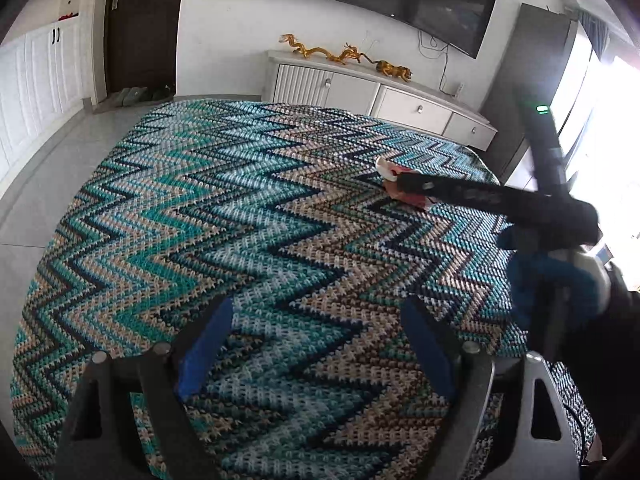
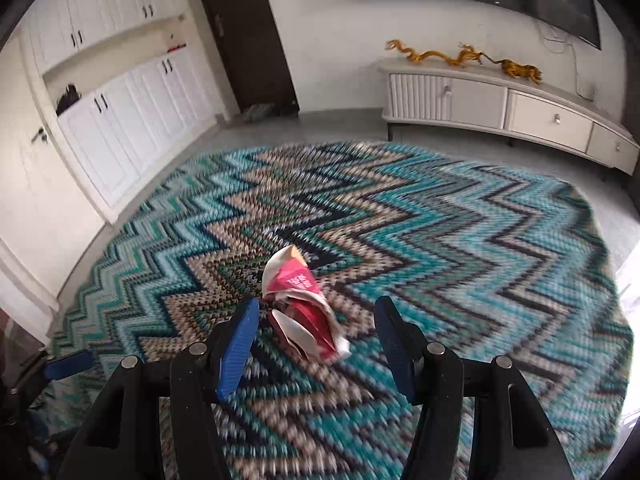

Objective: Collect trash
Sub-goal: 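Grasp the red-and-white wrapper on the rug with the right tool, then carry the red-and-white wrapper to the white bin and release it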

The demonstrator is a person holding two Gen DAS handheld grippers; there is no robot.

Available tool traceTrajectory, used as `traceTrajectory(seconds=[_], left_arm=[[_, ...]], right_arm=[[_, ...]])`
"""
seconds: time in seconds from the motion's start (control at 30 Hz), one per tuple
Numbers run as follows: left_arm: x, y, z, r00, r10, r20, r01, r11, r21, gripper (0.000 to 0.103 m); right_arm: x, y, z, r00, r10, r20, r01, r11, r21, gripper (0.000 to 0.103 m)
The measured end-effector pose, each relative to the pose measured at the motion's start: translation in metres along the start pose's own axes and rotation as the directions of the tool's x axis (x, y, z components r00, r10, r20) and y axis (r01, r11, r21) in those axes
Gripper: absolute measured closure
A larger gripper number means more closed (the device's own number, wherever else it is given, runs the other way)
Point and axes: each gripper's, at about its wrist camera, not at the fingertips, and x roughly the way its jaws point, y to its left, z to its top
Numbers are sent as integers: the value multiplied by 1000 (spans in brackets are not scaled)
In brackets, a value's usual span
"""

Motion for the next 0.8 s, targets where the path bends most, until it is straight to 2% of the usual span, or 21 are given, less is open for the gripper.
traceTrajectory(seconds=[0.1,0.3,0.5,0.57,0.67,0.73,0.8], left_arm=[[3,-1,-1,1000,-2,-4,2,1000,10,18],[0,-12,0,1000,8,0,-8,1000,30,18],[-17,-49,0,999,-35,22,33,995,97,18],[-23,-66,0,998,-57,26,53,990,134,18],[-33,-101,1,995,-95,25,88,977,194,18],[-39,-129,0,992,-126,22,118,965,234,18],[-46,-154,-1,989,-144,23,132,952,275,18]], right_arm=[[13,-1,0,1000,1,-14,-1,1000,-3,71],[-17,-6,-8,999,10,34,-10,1000,3,73],[-116,-21,-36,990,2,139,-14,996,89,73],[-161,-35,-54,984,-45,174,21,991,133,73],[-228,-62,-87,962,-173,210,126,968,218,72],[-265,-87,-115,937,-295,187,236,930,282,72],[-285,-109,-139,922,-363,137,301,892,337,71]])
